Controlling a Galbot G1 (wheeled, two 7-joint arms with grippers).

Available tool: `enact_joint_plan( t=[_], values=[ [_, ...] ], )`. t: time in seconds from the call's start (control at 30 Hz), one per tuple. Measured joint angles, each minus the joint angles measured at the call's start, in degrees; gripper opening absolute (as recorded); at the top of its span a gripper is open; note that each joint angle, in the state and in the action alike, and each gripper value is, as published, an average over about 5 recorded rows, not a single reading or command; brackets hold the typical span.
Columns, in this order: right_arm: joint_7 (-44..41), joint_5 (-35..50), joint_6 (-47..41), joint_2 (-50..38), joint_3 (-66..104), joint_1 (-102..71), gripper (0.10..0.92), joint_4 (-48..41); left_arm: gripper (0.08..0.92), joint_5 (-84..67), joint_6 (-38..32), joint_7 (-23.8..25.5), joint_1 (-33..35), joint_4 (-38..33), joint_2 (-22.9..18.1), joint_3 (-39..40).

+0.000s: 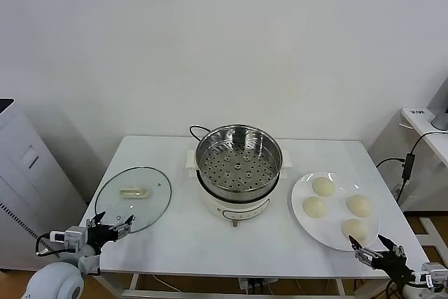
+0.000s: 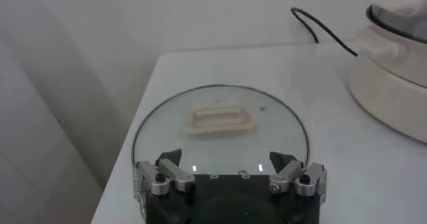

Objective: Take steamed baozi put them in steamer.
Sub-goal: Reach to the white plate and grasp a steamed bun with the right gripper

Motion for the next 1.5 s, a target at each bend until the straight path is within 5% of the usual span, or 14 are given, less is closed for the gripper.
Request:
enact_joint_plan(
  t=[0.7, 1.5],
  values=[
    [-0.67, -3.92, 0.58, -0.64, 0.57, 1.04, 0.823, -0.36, 0.823, -0.12, 0.09, 0.08, 0.03, -0.11, 0.27, 0.1],
    [-17.56, -49.67, 13.35, -13.72, -8.17, 25.44, 0.823, -14.55, 0.823, 0.17, 0.47, 0.11, -0.86, -0.29, 0.19, 1.49]
  ],
)
